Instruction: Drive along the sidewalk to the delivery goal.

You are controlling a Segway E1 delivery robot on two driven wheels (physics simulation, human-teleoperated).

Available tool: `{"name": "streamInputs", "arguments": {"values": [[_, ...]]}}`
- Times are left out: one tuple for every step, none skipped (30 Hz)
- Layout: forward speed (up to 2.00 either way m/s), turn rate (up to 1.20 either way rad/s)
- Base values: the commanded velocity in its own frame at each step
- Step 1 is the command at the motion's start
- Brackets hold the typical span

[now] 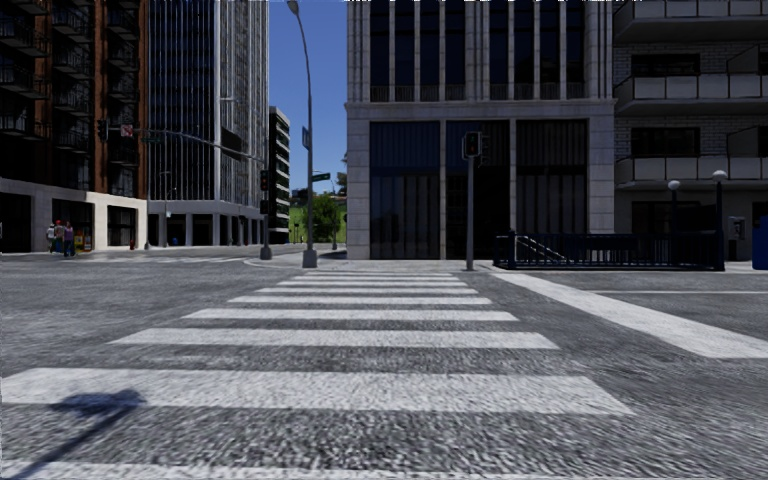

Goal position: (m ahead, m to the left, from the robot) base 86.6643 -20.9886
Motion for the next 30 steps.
{"name": "streamInputs", "arguments": {"values": [[1.96,0.00],[1.96,0.00],[1.96,0.00],[1.96,0.00],[1.96,0.00],[1.96,0.00],[1.96,0.00],[1.96,0.00],[1.96,0.00],[1.96,0.00],[1.96,0.00],[1.96,0.00],[1.96,0.00],[1.96,0.00],[1.96,0.00],[1.96,0.00],[1.96,0.00],[1.96,0.00],[1.96,0.00],[1.96,0.00],[1.96,0.00],[1.96,0.00],[1.96,0.00],[1.96,0.00],[1.96,0.00],[1.96,0.00],[1.96,0.00],[1.96,0.00],[1.96,0.00],[1.96,0.00]]}}
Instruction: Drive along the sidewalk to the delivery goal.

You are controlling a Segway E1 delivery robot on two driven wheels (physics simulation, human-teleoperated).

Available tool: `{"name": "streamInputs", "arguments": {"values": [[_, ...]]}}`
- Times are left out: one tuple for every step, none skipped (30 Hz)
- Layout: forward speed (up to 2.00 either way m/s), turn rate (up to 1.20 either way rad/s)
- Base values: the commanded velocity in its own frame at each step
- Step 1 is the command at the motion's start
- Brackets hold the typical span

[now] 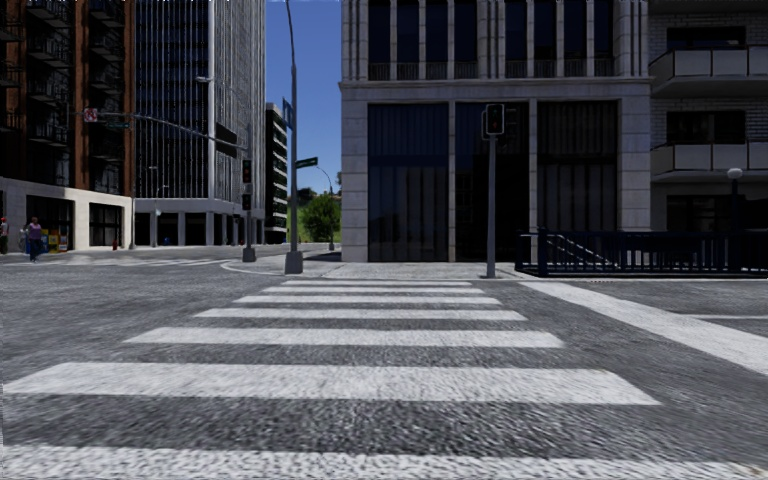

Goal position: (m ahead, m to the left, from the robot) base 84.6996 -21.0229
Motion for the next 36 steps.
{"name": "streamInputs", "arguments": {"values": [[1.96,0.00],[1.96,0.00],[1.96,0.00],[1.96,0.00],[1.96,0.00],[1.96,0.00],[1.96,0.00],[1.96,0.00],[1.96,0.00],[1.96,0.00],[1.96,0.00],[1.96,0.00],[1.96,0.00],[1.96,0.00],[1.96,0.00],[1.96,0.00],[1.96,0.00],[1.96,0.00],[1.96,0.00],[1.96,0.00],[1.96,0.00],[1.96,0.00],[1.96,0.00],[1.96,0.00],[1.96,0.00],[1.96,0.00],[1.96,0.00],[1.96,0.00],[1.96,0.00],[1.96,0.00],[1.96,0.00],[1.96,0.00],[1.96,0.00],[1.96,0.00],[1.96,0.00],[1.96,0.00]]}}
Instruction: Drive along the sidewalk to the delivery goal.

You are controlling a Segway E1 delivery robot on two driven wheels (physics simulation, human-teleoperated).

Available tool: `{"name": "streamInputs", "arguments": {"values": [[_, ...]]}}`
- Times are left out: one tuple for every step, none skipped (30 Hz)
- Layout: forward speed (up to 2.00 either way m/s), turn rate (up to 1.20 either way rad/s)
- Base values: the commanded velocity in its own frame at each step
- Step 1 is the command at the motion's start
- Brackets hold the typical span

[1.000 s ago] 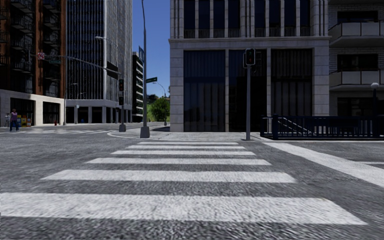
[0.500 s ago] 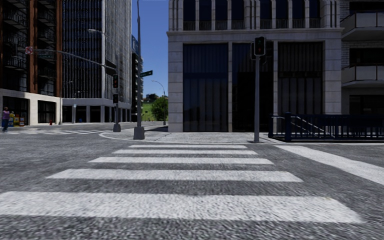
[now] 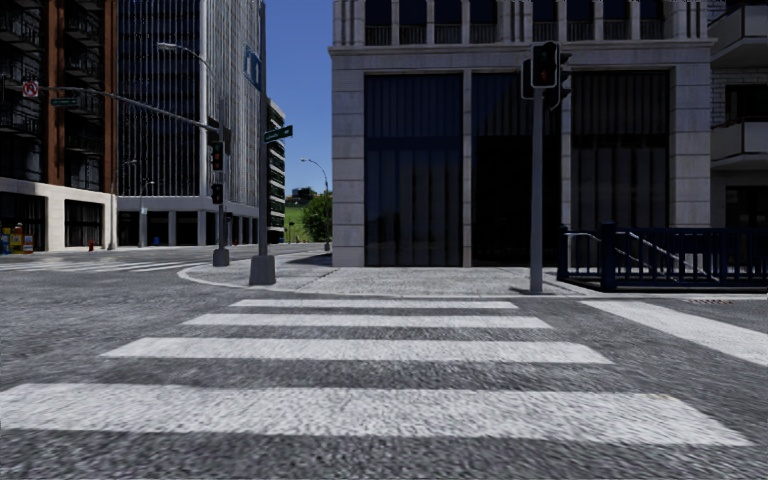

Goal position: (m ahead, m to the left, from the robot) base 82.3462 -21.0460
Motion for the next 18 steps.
{"name": "streamInputs", "arguments": {"values": [[1.96,0.00],[1.96,0.00],[1.96,0.00],[1.96,0.00],[1.96,0.00],[1.96,0.00],[1.96,0.00],[1.96,0.00],[1.96,0.00],[1.96,0.00],[1.96,0.00],[1.96,0.00],[1.96,0.00],[1.96,0.00],[1.96,0.00],[1.96,0.00],[1.96,0.00],[1.96,0.00]]}}
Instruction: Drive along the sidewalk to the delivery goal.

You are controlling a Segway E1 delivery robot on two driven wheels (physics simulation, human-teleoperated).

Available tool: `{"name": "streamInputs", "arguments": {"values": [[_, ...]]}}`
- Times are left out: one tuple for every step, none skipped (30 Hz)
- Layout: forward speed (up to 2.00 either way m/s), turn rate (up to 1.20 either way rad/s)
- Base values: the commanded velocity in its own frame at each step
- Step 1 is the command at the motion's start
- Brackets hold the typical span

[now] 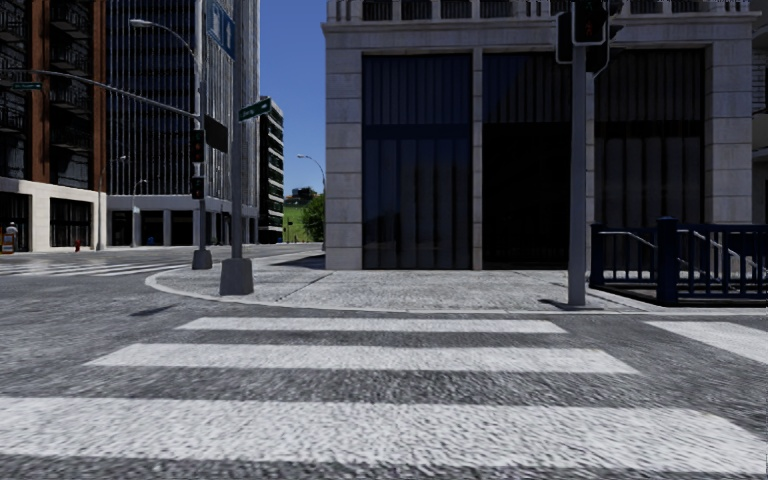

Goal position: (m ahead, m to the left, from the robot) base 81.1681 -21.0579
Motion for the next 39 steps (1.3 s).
{"name": "streamInputs", "arguments": {"values": [[1.96,0.00],[1.96,0.00],[1.96,0.00],[1.96,0.00],[1.96,0.00],[1.96,0.00],[1.96,0.00],[1.96,0.00],[1.96,0.00],[1.96,0.00],[1.96,0.00],[1.96,0.00],[1.96,0.00],[1.96,0.00],[1.96,0.00],[1.96,0.00],[1.96,0.00],[1.96,0.00],[1.96,0.00],[1.96,0.00],[1.96,0.00],[1.96,0.00],[1.96,0.00],[1.96,0.00],[1.96,0.00],[1.96,0.00],[1.96,0.00],[1.96,0.00],[1.96,0.00],[1.96,0.00],[1.96,0.00],[1.96,0.02],[1.96,0.10],[1.96,0.10],[1.96,0.16],[1.96,0.18],[1.96,0.19],[1.96,0.20],[1.96,0.20]]}}
